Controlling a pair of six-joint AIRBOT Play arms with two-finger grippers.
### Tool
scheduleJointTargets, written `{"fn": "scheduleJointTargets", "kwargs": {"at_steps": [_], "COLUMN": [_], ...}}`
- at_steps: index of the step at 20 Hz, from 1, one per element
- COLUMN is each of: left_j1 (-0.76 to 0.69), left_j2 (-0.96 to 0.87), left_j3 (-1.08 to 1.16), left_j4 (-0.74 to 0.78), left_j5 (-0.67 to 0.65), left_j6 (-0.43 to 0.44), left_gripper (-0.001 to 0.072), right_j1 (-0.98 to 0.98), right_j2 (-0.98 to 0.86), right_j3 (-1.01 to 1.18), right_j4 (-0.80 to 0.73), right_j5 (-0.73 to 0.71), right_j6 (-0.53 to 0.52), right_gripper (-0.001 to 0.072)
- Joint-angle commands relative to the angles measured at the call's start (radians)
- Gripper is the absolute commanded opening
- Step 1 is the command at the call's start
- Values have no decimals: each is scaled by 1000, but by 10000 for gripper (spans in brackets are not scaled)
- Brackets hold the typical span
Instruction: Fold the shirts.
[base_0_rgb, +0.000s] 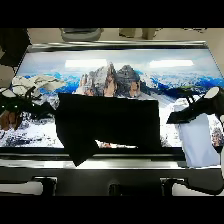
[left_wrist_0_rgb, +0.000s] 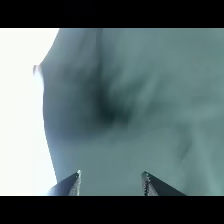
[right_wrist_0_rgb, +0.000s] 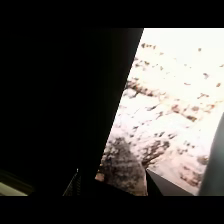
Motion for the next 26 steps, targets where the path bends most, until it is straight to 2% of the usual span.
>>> {"fn": "scheduleJointTargets", "kwargs": {"at_steps": [1, 2, 4, 5, 6, 10, 11, 13, 15, 21, 22, 23, 24, 26], "left_j1": [35, 34, 34, 34, 34, 31, 31, 31, 31, 32, 32, 32, 32, 32], "left_j2": [153, 204, 289, 310, 318, 314, 314, 314, 314, 315, 315, 315, 316, 316], "left_j3": [-302, -402, -555, -597, -624, -684, -692, -693, -693, -692, -692, -692, -691, -676], "left_j4": [23, 12, -31, -58, -92, -168, -168, -170, -170, -169, -169, -169, -169, -168], "left_j5": [-1, 27, 82, 97, 102, 158, 179, 238, 269, 270, 270, 268, 267, 261], "left_j6": [73, 104, 158, 179, 204, 219, 207, 163, 162, 168, 168, 168, 168, 184], "left_gripper": [443, 377, 384, 417, 417, 416, 386, 164, 29, 28, 28, 28, 28, 26], "right_j1": [-26, -26, -26, -26, -26, -26, -26, -26, -26, -26, -26, -26, -26, -26], "right_j2": [119, 145, 182, 197, 206, 211, 211, 211, 211, 208, 208, 208, 208, 208], "right_j3": [-175, -218, -262, -270, -273, -291, -309, -372, -435, -577, -593, -597, -595, -585], "right_j4": [4, 8, 10, 8, 6, 4, 4, 10, 40, 149, 147, 146, 150, 157], "right_j5": [9, -3, 0, 5, 11, 27, 26, 5, -34, -215, -261, -306, -343, -371], "right_j6": [-27, -29, -37, -46, -50, -56, -57, -61, -79, -83, -82, -82, -82, -79], "right_gripper": [503, 503, 528, 589, 640, 648, 650, 676, 675, 661, 595, 576, 476, 47]}}
